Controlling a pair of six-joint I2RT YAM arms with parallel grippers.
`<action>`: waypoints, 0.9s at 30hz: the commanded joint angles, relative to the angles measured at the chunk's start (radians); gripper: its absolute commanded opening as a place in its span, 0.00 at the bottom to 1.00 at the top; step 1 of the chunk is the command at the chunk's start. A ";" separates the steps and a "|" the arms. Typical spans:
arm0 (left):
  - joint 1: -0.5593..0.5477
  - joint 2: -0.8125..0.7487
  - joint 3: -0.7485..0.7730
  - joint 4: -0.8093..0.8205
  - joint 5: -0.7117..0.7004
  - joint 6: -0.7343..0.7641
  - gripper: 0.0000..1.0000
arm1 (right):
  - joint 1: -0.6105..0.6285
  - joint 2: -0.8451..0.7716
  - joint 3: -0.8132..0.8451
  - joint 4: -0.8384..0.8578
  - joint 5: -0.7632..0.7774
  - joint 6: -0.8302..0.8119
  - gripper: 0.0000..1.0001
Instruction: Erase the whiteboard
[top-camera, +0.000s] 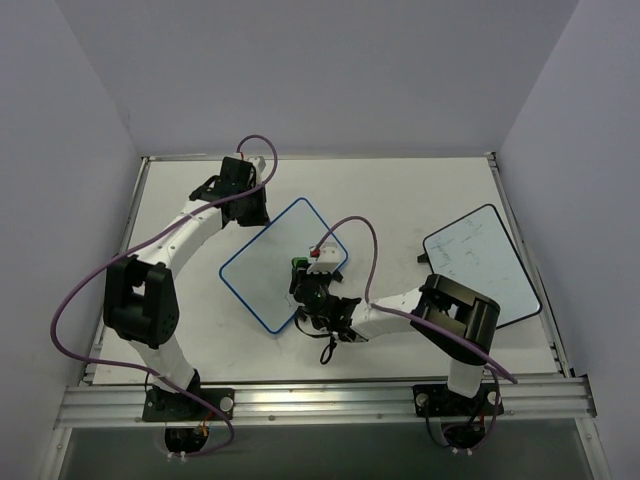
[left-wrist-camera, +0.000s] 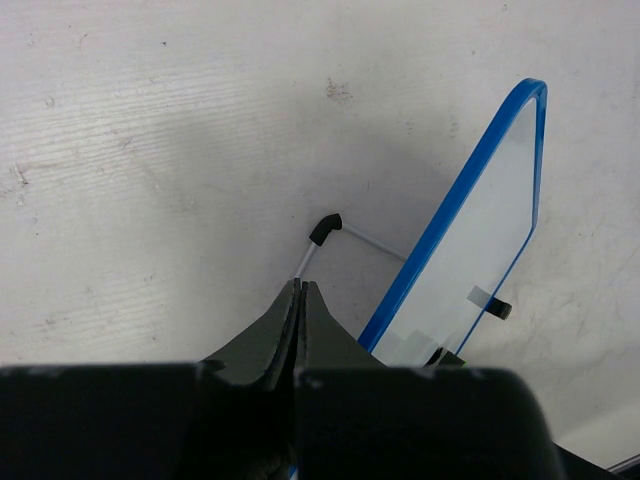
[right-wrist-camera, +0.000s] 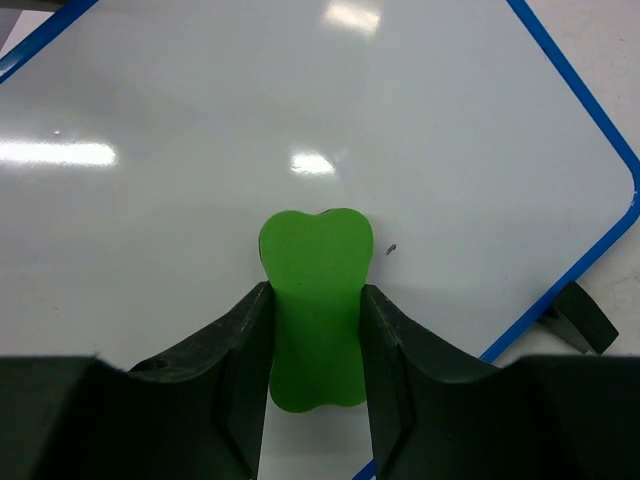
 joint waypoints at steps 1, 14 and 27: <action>-0.030 -0.032 -0.007 -0.017 0.061 -0.007 0.02 | 0.049 0.055 -0.015 -0.080 -0.148 0.051 0.00; -0.038 -0.035 -0.009 -0.019 0.056 -0.009 0.02 | 0.015 0.047 -0.078 -0.040 -0.165 0.116 0.00; -0.038 -0.033 -0.004 -0.026 0.053 -0.006 0.02 | -0.094 -0.011 -0.136 -0.077 -0.187 0.162 0.00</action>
